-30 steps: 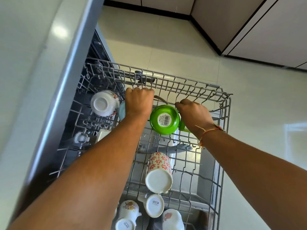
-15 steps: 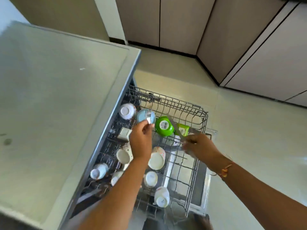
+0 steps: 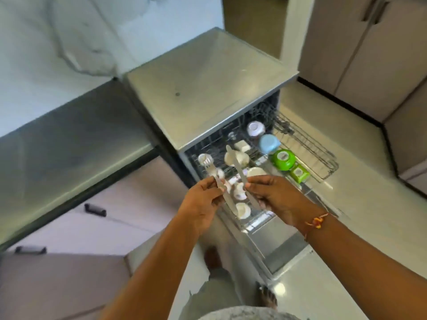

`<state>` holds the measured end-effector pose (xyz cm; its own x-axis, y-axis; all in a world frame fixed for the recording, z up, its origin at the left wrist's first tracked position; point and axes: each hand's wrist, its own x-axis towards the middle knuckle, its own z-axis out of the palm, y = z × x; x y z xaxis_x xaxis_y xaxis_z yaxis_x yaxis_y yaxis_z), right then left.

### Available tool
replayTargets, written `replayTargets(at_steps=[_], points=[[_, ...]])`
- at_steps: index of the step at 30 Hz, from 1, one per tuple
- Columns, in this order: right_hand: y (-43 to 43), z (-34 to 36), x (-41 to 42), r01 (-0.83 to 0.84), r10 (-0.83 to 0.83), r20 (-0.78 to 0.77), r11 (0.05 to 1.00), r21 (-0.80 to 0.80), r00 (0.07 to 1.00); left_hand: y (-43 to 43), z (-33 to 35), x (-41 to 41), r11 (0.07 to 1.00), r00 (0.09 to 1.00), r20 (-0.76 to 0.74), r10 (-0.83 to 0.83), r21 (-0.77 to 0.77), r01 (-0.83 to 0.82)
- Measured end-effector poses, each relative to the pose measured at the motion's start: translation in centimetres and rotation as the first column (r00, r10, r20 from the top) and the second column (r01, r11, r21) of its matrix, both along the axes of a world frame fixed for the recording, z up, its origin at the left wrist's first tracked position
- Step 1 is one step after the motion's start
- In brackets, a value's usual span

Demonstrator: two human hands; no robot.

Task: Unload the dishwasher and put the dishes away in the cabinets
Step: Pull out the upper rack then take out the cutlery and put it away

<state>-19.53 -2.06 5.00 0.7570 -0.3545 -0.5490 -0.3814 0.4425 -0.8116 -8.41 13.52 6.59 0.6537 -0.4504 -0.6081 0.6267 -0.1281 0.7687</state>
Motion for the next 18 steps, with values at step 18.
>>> replayTargets(at_steps=[18], points=[[42.4,18.4,6.9,-0.851,0.821,0.307,0.521,-0.058,0.482,44.4,19.2,-13.6,0.425,0.310,0.411,0.857,-0.226,-0.876]])
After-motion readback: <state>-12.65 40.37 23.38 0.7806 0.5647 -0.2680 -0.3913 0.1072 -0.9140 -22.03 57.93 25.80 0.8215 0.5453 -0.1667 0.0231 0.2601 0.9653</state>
